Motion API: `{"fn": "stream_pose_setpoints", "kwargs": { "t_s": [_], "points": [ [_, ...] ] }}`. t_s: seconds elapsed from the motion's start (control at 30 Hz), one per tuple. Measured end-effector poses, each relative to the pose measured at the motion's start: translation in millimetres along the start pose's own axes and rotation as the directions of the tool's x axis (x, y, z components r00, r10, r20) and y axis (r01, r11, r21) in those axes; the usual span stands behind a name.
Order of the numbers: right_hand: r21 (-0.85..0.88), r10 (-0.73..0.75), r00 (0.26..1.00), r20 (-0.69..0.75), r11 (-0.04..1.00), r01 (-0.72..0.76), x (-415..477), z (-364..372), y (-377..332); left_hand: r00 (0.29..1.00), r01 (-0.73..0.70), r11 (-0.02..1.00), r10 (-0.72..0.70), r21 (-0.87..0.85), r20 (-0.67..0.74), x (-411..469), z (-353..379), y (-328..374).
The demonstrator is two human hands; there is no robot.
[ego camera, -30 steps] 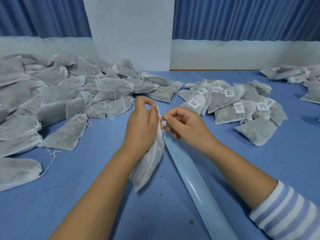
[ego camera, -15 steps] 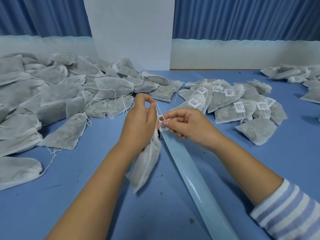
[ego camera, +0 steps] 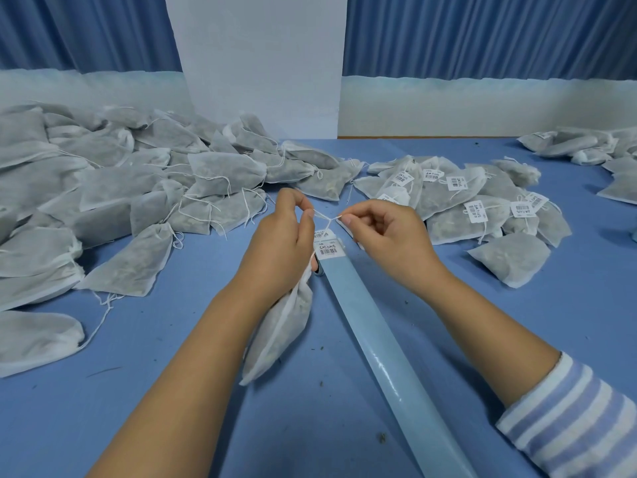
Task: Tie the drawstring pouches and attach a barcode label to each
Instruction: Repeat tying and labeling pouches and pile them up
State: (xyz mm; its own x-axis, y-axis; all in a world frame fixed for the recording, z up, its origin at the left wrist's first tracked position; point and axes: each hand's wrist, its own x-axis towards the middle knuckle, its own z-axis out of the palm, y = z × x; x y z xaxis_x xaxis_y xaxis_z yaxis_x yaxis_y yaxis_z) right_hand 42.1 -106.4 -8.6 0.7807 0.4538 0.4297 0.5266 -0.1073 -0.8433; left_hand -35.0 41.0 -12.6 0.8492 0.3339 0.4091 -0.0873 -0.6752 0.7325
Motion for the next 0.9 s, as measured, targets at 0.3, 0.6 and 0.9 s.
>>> {"fn": "stream_pose_setpoints", "kwargs": {
  "t_s": [0.3, 0.6, 0.9],
  "points": [
    [-0.092, -0.017, 1.000, -0.021, 0.996, 0.015, 0, 1, 0, 1.000, 0.007, 0.999, -0.006, 0.054, -0.003, 1, 0, -1],
    [0.133, 0.137, 0.949, 0.286, 0.974, -0.181, -4, 0, -6, 0.998, 0.005, 0.999, -0.002, 0.051, -0.067, 0, -5, -1],
    [0.373, 0.210, 0.927, 0.309, 0.870, -0.322, -9, 17, -7, 0.998, -0.061, 0.998, 0.061, -0.011, -0.016, -1, -3, 0]
  ]
}}
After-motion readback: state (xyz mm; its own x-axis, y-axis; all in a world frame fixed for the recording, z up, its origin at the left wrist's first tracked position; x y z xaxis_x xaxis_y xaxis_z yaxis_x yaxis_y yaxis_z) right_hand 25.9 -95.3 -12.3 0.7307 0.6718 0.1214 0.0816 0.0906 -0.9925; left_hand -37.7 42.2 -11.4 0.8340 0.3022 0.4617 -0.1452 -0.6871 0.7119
